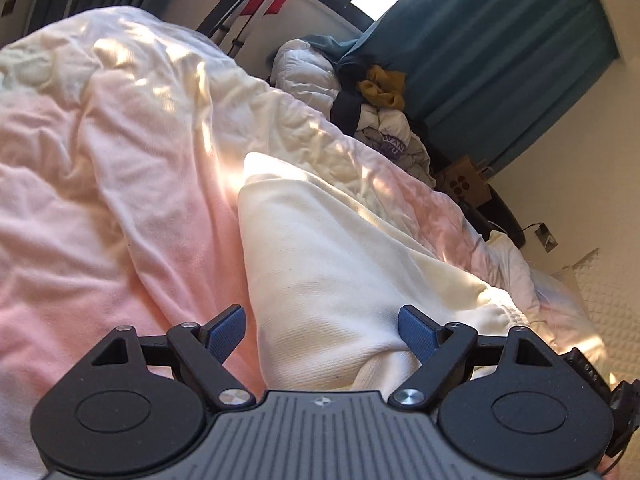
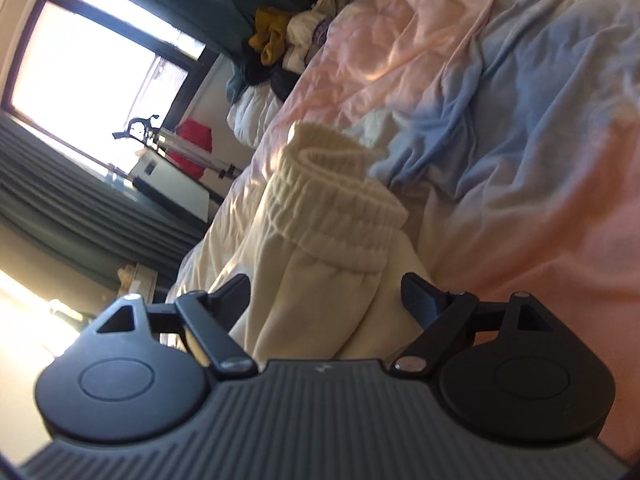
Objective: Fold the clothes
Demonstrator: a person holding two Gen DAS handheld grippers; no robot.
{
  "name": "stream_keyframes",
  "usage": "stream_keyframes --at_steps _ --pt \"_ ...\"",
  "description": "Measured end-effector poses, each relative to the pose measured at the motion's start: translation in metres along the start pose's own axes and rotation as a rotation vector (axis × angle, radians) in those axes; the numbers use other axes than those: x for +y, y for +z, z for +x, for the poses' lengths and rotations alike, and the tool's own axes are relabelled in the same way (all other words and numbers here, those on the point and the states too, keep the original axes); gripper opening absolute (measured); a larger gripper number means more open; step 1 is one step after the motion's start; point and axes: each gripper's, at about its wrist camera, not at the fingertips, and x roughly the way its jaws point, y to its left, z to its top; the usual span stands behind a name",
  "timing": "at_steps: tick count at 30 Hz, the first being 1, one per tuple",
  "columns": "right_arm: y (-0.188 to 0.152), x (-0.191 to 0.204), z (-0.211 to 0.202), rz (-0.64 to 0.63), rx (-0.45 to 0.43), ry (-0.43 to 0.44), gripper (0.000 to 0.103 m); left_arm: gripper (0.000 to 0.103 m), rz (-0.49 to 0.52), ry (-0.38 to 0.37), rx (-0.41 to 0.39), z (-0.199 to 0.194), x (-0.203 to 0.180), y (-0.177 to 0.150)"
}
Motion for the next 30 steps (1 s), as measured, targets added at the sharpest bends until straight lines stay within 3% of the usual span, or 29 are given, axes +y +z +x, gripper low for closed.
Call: stream_keyframes --at_steps 3,8,10,13,16,19,23,27,30 --pt "0.000 -0.001 0.011 -0.026 0.009 -0.075 0.085 0.086 -0.039 -0.022 0.017 0.009 0.007 0.000" --pt "0.005 -0.012 0.031 0.004 0.040 -0.088 0.087 0.093 -0.079 -0.038 0.040 0.017 0.014 0.000" --pt "0.006 -0.015 0.040 0.017 0.059 -0.086 0.095 0.093 -0.089 -0.055 0.049 0.019 0.016 0.000" --pt "0.007 -0.018 0.047 0.068 0.103 -0.026 0.096 0.093 -0.130 -0.108 0.106 0.027 0.018 0.002" --pt "0.007 -0.014 0.038 0.090 0.083 0.078 0.097 0.096 -0.164 -0.145 0.111 0.033 0.020 0.003" --pt "0.008 -0.016 0.030 0.130 0.064 0.176 0.096 0.094 -0.180 -0.130 0.130 0.043 0.025 0.004" --pt "0.007 -0.023 0.041 0.153 0.091 0.111 0.096 0.089 -0.186 -0.127 0.142 0.051 0.029 0.002" --pt "0.005 -0.026 0.046 0.172 0.089 0.063 0.081 0.073 -0.158 -0.105 0.129 0.050 0.024 0.001" --pt "0.006 -0.022 0.039 0.153 0.073 0.054 0.057 0.062 -0.135 -0.078 0.115 0.046 0.018 0.002"
